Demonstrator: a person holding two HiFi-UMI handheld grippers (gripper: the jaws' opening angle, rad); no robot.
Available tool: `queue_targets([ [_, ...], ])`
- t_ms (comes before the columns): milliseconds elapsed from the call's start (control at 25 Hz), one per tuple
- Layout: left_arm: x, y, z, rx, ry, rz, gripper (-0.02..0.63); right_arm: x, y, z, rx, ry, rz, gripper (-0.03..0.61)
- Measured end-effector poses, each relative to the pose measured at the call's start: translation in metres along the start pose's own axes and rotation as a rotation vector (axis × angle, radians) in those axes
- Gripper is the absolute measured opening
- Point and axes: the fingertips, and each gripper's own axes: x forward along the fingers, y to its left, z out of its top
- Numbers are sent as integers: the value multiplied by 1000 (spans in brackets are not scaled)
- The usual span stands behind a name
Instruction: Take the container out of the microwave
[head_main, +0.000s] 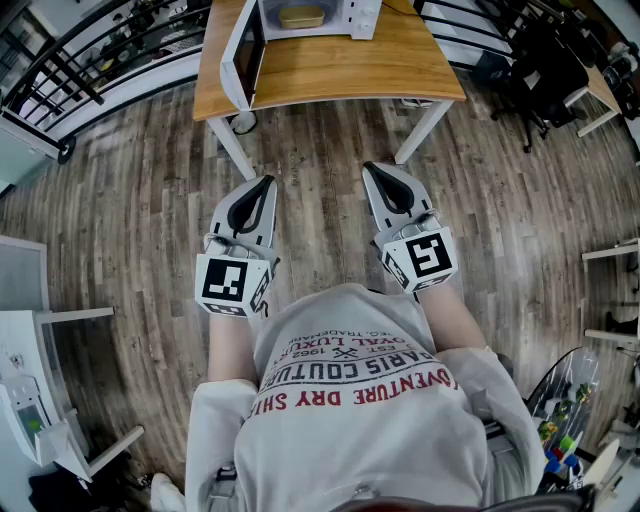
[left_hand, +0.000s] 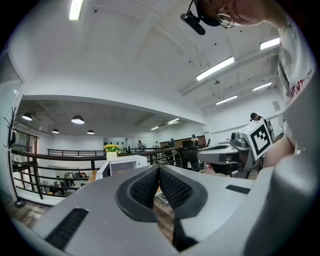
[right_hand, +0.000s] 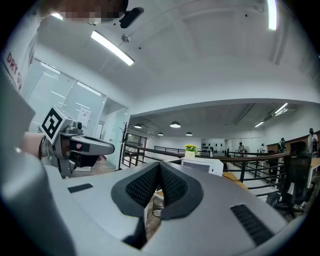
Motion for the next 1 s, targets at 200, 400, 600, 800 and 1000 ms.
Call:
queue_targets([
  [200,3,4,2,-3,-5,2,16,6,2,3,-39,-2,19,28],
  [400,2,6,1,-12,-10,4,17,6,-1,-4,12,19,-20,28],
  [600,-3,13,-5,-29,-8,16,17,8,2,-5,12,-1,-9,28],
  [800,-7,21,-11,-52,3,23,17,14,1,-7,-28,16,-24,64],
  [1000,-1,22,-16,-65,16,19,15,19,-12,-12,-24,37,-52,190],
])
